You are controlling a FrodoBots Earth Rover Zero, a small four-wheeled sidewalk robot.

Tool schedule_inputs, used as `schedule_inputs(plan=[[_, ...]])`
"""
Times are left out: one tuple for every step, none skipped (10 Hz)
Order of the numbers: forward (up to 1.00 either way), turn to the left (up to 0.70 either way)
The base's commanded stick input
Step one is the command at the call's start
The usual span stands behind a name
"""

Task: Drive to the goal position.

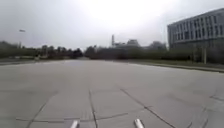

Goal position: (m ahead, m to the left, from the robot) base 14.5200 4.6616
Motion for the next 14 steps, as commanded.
schedule_inputs(plan=[[1.00,0.00],[1.00,0.00],[1.00,0.00],[1.00,0.00],[1.00,0.00],[1.00,0.00],[1.00,0.00],[1.00,0.00],[1.00,0.00],[1.00,0.00],[1.00,0.00],[1.00,0.00],[1.00,0.00],[1.00,0.00]])
